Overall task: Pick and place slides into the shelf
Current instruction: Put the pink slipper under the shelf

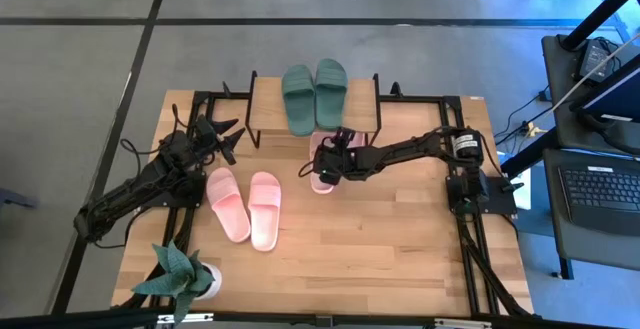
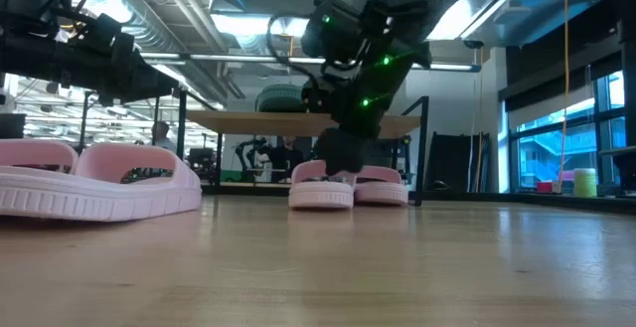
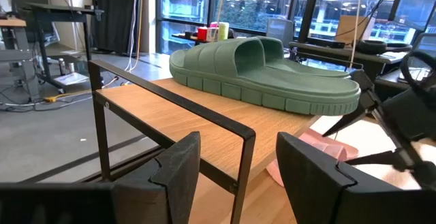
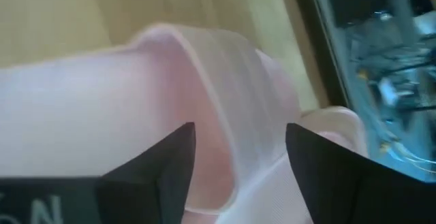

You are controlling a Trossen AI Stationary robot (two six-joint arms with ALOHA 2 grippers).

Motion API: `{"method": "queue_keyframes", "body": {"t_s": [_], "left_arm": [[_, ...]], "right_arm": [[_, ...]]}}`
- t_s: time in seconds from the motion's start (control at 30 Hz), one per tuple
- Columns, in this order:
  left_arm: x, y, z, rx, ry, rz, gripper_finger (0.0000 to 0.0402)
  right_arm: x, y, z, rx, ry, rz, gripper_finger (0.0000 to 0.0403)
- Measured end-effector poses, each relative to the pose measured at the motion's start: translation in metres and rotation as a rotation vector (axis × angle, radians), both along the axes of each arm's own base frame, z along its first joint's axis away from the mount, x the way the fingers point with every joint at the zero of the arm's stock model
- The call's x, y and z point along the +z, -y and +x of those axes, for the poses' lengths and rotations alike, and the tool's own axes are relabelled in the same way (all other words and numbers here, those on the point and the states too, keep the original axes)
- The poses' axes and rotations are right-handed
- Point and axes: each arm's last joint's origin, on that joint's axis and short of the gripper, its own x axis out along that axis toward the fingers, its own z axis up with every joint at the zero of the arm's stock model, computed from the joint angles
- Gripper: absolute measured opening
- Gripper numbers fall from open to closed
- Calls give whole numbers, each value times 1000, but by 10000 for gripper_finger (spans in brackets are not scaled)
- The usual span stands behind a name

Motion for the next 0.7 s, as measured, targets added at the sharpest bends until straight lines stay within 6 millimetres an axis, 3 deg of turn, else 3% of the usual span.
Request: {"method": "queue_keyframes", "body": {"t_s": [0.43, 0.53, 0.7], "left_arm": [[0, 0, 0, 0, 0, 0, 186], [0, 0, 0, 0, -2, -2, 186], [-1, -1, 1, 0, -11, -9, 186]], "right_arm": [[26, -16, -10, 28, 38, 113, 221], [32, -28, -12, 92, 36, 228, 221], [37, -53, -9, 359, 50, 591, 221]]}}
